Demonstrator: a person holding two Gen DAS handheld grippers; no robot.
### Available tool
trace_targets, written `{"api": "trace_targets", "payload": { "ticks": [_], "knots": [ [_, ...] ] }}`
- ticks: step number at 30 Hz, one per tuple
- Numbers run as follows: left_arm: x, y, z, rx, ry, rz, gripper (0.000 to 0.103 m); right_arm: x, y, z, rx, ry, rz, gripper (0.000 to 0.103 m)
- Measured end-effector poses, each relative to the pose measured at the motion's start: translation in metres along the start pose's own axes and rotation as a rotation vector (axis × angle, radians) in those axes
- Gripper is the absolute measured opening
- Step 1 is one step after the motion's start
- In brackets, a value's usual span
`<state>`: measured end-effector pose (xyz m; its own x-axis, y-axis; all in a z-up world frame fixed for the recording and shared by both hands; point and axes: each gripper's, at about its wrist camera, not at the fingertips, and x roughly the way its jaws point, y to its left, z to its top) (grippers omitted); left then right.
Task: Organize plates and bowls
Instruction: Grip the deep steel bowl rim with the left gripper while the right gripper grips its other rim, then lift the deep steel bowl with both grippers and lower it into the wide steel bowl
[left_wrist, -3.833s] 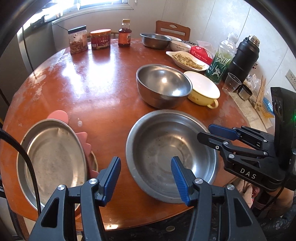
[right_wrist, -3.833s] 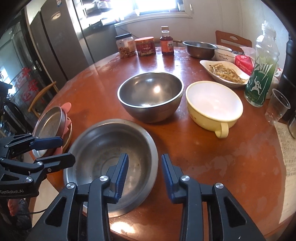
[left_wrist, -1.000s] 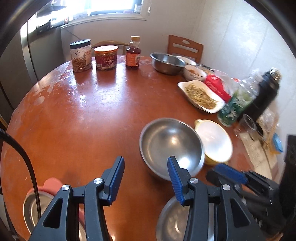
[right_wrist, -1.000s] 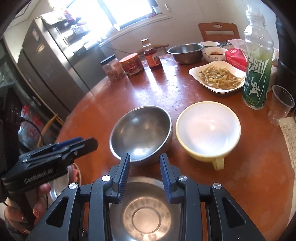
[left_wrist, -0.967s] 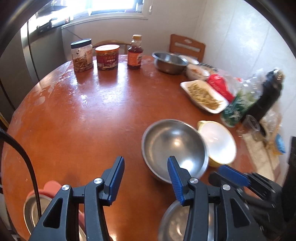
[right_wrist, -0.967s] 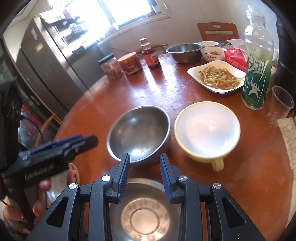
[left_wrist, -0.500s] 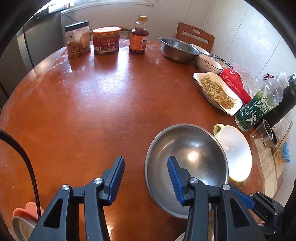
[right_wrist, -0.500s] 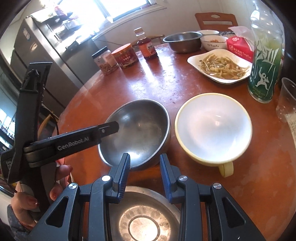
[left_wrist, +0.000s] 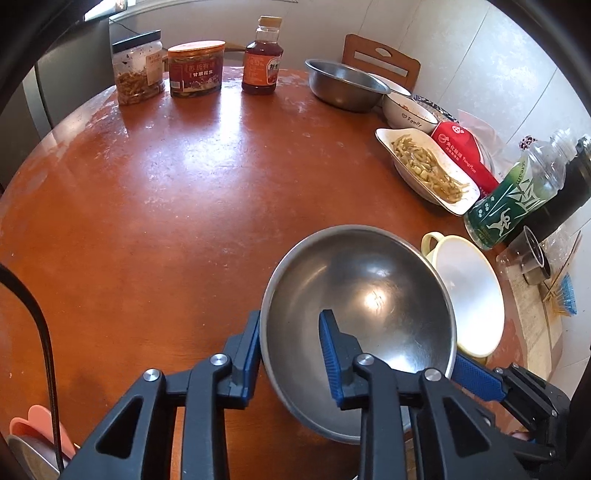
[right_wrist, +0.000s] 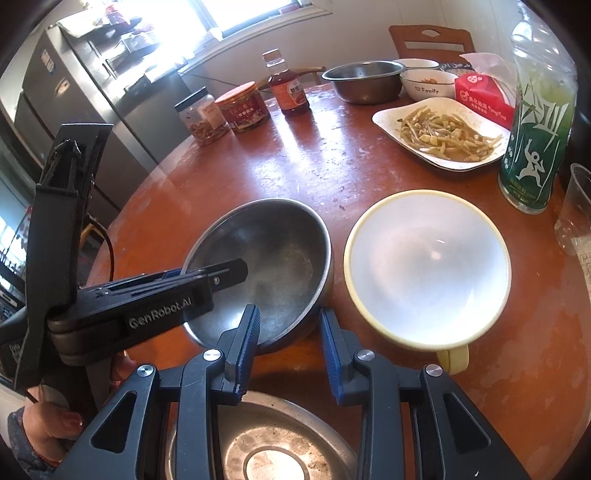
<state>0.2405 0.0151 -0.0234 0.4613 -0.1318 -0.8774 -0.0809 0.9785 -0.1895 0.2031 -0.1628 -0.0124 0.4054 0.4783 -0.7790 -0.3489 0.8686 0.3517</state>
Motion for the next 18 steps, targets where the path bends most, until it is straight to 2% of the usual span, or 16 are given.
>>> {"api": "trace_targets", "payload": {
  "ticks": [18],
  "knots": [
    [-0.053,0.003,-0.018,0.001,-0.086,-0.003,0.030,-0.029,0.024,0.001,-0.080,-0.075,0.001,0.033]
  ]
}}
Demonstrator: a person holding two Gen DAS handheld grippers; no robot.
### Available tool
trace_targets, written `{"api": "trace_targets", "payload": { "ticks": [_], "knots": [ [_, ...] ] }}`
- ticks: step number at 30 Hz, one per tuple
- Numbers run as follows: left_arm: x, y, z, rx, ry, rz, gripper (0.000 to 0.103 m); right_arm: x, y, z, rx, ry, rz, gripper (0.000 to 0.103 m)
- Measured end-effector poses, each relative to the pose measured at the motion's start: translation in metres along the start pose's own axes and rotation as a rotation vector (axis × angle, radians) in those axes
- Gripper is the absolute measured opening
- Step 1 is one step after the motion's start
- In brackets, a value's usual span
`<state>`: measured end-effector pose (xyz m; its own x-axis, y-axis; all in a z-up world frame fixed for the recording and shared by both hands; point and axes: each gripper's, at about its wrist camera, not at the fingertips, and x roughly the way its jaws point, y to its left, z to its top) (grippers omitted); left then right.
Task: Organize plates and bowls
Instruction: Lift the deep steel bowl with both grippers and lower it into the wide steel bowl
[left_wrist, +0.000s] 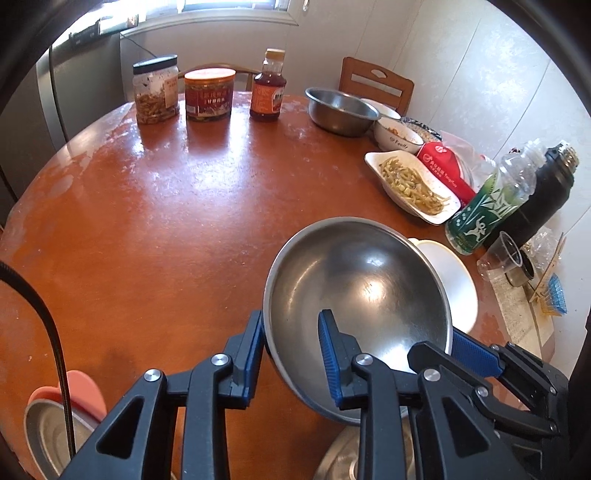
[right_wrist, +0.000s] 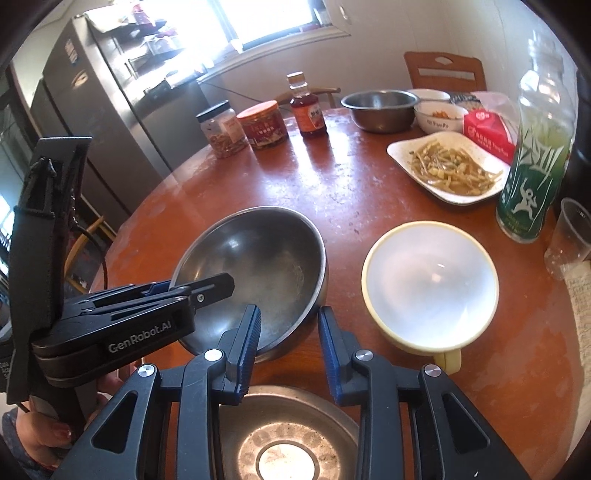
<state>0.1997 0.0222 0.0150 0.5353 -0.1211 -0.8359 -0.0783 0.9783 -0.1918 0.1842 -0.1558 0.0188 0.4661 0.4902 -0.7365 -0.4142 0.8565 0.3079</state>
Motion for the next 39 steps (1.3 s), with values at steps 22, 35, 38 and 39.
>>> {"api": "trace_targets", "payload": {
  "ticks": [22,35,38,39],
  "knots": [
    [-0.075,-0.034,-0.037,0.092,-0.091,-0.008,0.030,-0.063,0.012,-0.024,-0.049,-0.083,-0.010,0.033],
    [-0.087,-0.055,-0.072,0.146,-0.072,-0.038,0.030,-0.094,0.007,-0.058,-0.066,-0.099,-0.036,0.033],
    [-0.086,-0.057,-0.079,0.152,-0.063,-0.051,0.030,-0.096,0.004,-0.066,-0.065,-0.091,-0.040,0.033],
    [-0.086,-0.058,-0.082,0.156,-0.060,-0.054,0.030,-0.096,0.003,-0.069,-0.066,-0.084,-0.045,0.033]
  ]
}}
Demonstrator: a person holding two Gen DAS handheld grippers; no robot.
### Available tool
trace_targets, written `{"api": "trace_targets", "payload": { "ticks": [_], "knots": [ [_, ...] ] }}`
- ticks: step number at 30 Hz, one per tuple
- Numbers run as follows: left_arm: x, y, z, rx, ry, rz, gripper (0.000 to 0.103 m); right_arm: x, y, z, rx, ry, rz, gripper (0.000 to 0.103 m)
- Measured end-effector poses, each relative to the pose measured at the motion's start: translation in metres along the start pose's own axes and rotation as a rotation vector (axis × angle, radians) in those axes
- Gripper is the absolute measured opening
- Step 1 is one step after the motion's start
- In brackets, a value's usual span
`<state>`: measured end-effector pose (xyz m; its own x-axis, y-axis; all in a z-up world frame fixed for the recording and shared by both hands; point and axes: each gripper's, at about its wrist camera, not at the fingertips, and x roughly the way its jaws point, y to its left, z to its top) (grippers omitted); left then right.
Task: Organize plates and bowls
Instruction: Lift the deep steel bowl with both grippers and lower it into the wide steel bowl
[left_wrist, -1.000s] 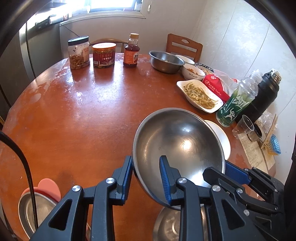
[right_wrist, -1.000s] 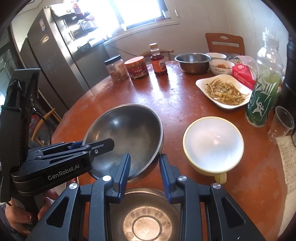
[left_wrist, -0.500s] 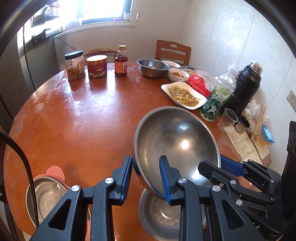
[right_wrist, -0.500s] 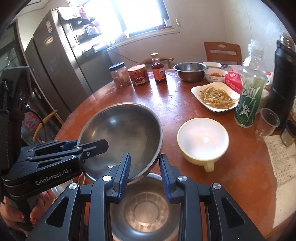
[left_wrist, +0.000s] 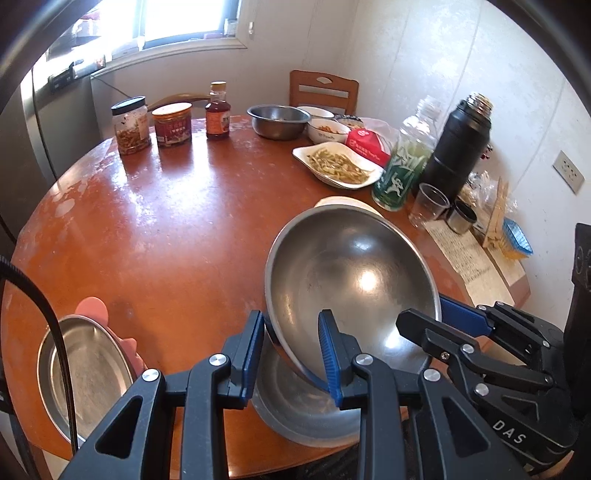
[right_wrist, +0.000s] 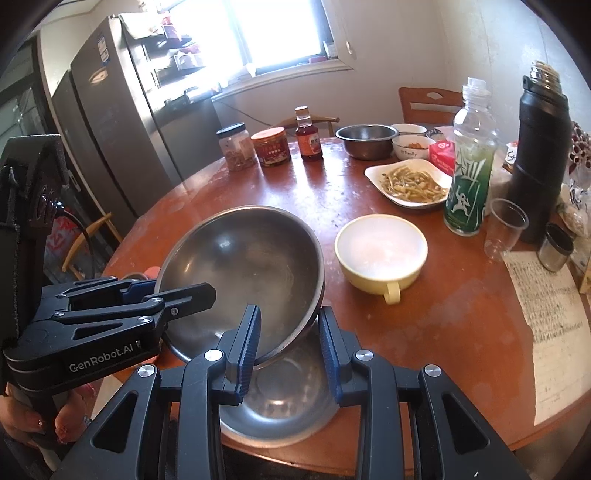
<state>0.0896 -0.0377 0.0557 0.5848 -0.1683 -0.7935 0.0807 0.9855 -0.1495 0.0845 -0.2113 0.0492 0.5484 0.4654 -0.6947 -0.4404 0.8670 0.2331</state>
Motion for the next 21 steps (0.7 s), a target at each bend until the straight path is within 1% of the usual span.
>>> {"api": "trace_targets", "payload": {
  "ticks": [11,21],
  "knots": [
    [0.019,-0.002,-0.025,0.008,0.081,-0.007,0.030,0.005,-0.002,-0.025,-0.013,0.055,-0.001,0.034],
    [0.037,-0.004,-0.038,0.015,0.133,-0.008,0.030,0.015,-0.005,-0.038,-0.017,0.104,-0.010,0.034]
  ]
}}
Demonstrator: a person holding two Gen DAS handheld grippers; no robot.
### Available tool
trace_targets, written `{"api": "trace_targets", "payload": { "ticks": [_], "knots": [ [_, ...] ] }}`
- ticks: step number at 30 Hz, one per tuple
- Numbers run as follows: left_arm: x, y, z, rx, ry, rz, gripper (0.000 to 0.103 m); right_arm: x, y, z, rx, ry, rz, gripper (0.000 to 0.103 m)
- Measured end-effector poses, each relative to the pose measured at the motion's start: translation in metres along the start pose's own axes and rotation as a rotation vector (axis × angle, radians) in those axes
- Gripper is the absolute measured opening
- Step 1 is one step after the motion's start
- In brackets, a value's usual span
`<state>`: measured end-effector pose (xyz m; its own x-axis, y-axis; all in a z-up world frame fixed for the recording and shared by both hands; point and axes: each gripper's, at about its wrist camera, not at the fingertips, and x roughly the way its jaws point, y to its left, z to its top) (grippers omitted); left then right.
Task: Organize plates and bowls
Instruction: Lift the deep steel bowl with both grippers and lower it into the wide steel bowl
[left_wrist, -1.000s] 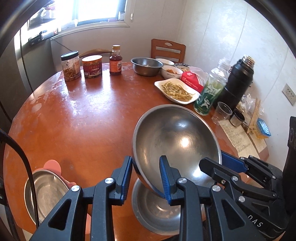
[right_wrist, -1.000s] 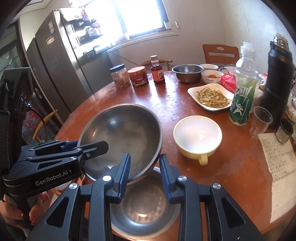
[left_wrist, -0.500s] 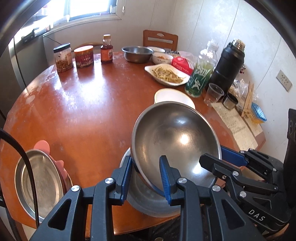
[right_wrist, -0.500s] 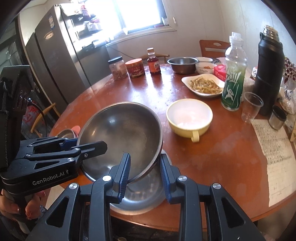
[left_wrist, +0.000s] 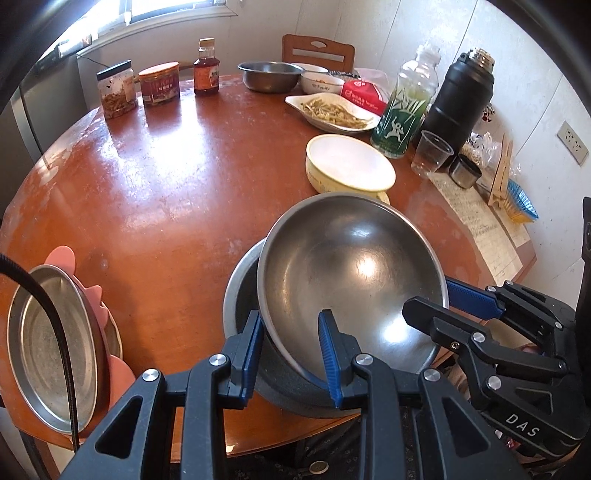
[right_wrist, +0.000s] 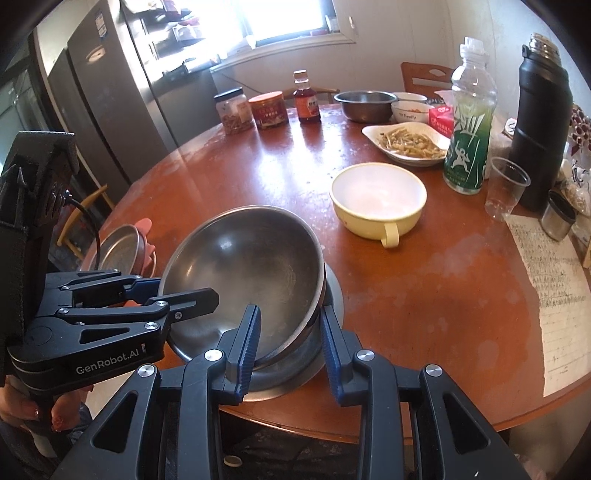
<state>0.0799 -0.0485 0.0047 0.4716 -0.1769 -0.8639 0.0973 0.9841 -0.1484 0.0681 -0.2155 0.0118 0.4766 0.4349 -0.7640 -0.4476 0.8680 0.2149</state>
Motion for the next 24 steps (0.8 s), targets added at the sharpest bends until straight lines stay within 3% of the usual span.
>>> {"api": "trace_targets", "payload": {
  "ticks": [24],
  "knots": [
    [0.020,0.000,-0.003,0.015,0.060,0.004,0.030,0.018,-0.002,-0.003,0.000,0.070,-0.017,0.035]
  ]
}}
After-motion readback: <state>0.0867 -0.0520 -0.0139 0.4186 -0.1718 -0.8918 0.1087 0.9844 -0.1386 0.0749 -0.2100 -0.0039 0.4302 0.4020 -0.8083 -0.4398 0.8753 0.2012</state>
